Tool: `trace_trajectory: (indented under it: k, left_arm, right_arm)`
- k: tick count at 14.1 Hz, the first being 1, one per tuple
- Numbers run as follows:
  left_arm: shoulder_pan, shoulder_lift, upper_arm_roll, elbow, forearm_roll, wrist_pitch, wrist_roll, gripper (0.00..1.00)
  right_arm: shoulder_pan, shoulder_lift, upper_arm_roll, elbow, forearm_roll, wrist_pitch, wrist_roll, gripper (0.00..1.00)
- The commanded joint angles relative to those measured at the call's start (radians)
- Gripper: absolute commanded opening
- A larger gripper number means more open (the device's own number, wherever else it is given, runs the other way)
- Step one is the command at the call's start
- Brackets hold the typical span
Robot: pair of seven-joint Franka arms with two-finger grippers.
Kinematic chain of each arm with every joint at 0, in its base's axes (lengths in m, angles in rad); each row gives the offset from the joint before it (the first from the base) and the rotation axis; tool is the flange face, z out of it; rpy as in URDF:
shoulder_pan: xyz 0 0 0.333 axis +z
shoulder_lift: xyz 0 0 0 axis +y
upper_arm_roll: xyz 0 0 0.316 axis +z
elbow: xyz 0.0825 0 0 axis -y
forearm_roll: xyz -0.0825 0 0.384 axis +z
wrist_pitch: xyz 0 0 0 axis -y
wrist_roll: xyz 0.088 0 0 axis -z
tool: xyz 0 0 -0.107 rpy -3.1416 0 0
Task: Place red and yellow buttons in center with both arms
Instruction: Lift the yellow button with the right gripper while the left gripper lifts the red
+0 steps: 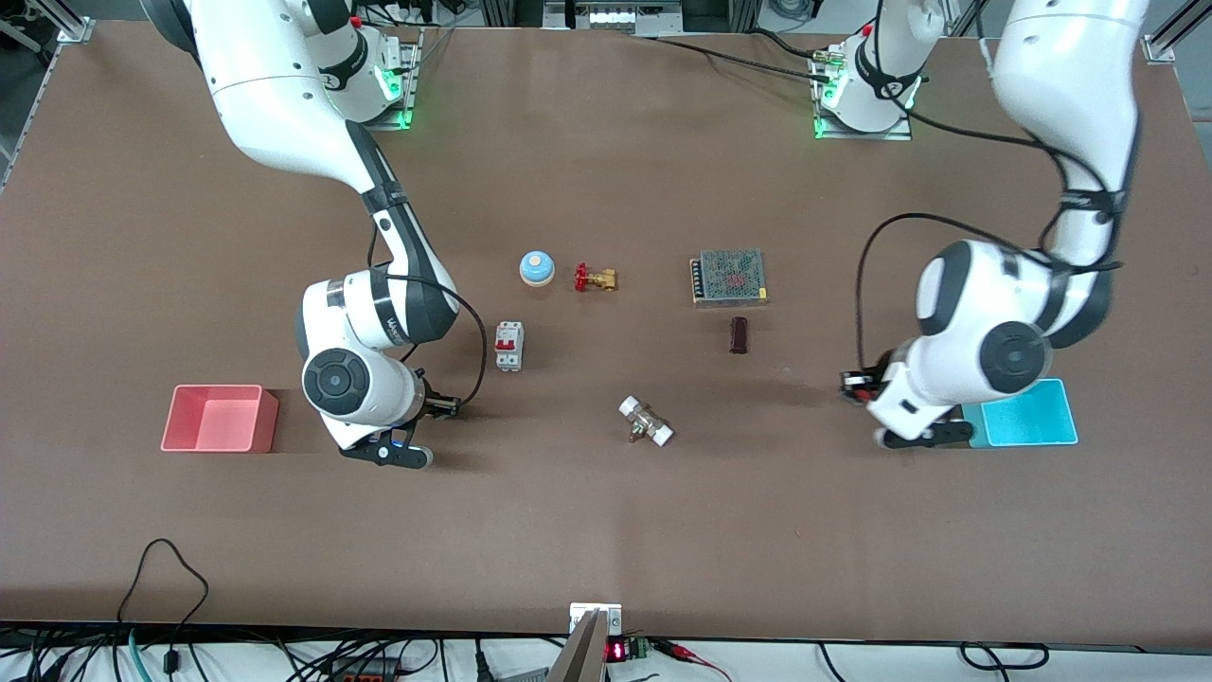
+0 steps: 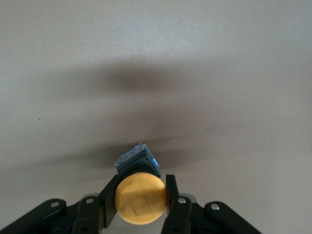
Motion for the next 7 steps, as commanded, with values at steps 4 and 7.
trace_trajectory:
  k: [4,7]
  left_arm:
    - [-0.07,0.055,0.01,0.004,-0.04,0.089,-0.136,0.31]
    - [-0.079,0.066,0.01,0.004,-0.04,0.101,-0.146,0.37]
  right_arm:
    - [0.008,0.009,-0.007,0.009,0.003,-0.002,0.016,1.0]
    - [0.01,0.003,-0.007,0.012,0.008,-0.002,0.016,1.0]
